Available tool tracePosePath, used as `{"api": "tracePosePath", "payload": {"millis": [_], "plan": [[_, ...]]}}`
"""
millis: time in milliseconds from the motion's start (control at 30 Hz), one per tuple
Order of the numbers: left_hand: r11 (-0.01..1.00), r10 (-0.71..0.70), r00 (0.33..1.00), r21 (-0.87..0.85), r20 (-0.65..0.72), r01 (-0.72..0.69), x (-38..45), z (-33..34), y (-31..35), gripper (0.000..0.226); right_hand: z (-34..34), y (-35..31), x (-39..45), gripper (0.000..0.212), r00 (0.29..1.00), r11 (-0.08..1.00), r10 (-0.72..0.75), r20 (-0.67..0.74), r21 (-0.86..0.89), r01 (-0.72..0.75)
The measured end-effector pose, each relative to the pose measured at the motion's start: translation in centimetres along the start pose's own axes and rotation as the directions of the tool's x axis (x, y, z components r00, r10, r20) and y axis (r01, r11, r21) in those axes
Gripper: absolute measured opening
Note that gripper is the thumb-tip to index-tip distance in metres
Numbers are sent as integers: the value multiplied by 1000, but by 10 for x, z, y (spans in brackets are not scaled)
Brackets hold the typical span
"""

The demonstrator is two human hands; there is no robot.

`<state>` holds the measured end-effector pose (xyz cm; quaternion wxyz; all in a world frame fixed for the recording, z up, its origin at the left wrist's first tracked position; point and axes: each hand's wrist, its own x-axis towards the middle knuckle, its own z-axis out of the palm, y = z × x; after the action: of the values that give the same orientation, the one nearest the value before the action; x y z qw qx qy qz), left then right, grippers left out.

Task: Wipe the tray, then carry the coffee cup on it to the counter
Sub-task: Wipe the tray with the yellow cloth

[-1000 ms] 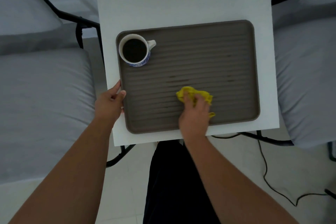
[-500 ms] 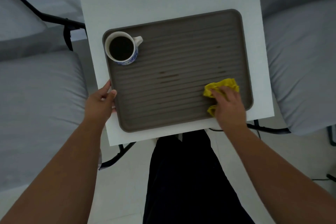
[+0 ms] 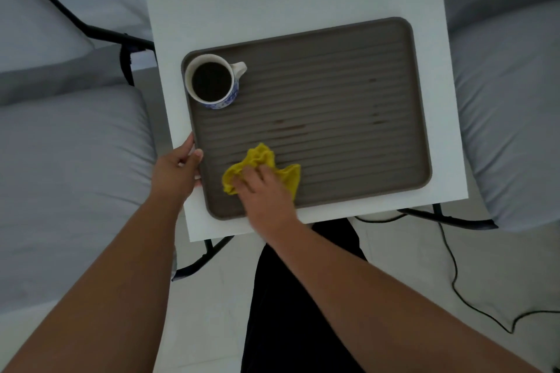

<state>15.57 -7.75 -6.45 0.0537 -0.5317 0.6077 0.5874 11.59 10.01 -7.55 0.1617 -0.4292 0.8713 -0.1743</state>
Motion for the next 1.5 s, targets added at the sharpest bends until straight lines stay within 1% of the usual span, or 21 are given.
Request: {"api": "tracePosePath", "payload": {"millis": [100,200,300,467,533,567,633,667,700,800,900,967,1033,1067,1100,1133,1200,1267,1300,1367,1500], "plan": [[1000,0,1000,12,-8,0,-1,0,0,44,3,-19,25,43,991,994,-113,71,0,113],[999,-11,1000,-39,17,12,-3,-1,2,44,-7,3,39,47,992,992,-107,63,-61,111],[999,-15,1000,-52,25,16,-3,0,6,43,-23,42,29,52,1000,1000,4,6,-14,-4],[998,-20,1000,-67,12,20,-3,-1,3,43,-60,121,-9,65,970,968,233,-71,-77,-238],[997,-17,1000,-70,16,18,-2,-1,1,43,-73,140,-19,64,938,939,332,-102,-65,-339],[997,-15,1000,-70,21,16,-1,-1,1,43,-77,143,-19,59,913,918,384,-139,-46,-394],[997,-12,1000,-72,29,14,-1,-1,0,43,-74,132,-12,48,855,875,470,-219,-11,-484],[997,-11,999,-71,36,14,-1,-1,1,43,-68,122,-6,49,847,870,480,-230,-1,-493],[998,-11,999,-64,40,13,0,-1,0,43,-61,109,0,50,865,885,453,-215,-4,-465],[998,-12,999,-57,39,14,1,-2,0,43,-35,56,20,50,949,954,294,-116,-19,-298],[998,-18,999,-54,30,20,2,-3,-1,43,-22,13,38,46,986,985,166,-18,-36,-166],[998,-23,999,-59,23,24,1,-2,0,43,-24,13,45,45,996,992,84,-9,-95,-85],[998,-25,999,-63,27,27,1,-1,1,42,-30,34,45,46,999,996,32,-9,-83,-32],[998,-28,999,-62,29,30,0,-1,2,42,-34,50,41,44,998,996,59,-22,-64,-61],[998,-31,999,-59,31,33,0,-1,2,42,-40,69,35,43,991,990,128,-48,-44,-131],[998,-31,999,-56,33,33,0,-2,1,42,-48,88,27,48,972,974,222,-71,-28,-225],[999,-23,999,-48,40,25,0,-2,2,42,-68,128,9,65,911,912,408,-65,-12,-409],[999,-13,999,-45,42,15,0,-2,2,42,-90,163,-7,71,833,835,550,-64,0,-551],[999,-10,999,-48,35,12,0,-1,3,42,-97,177,-12,70,806,809,586,-87,8,-587],[998,-9,1000,-54,17,10,-1,0,2,43,-104,193,-17,64,779,789,611,-140,28,-614],[1000,6,1000,-30,27,-5,-2,0,1,43,-89,171,-2,48,723,750,653,-226,59,-659]]}}
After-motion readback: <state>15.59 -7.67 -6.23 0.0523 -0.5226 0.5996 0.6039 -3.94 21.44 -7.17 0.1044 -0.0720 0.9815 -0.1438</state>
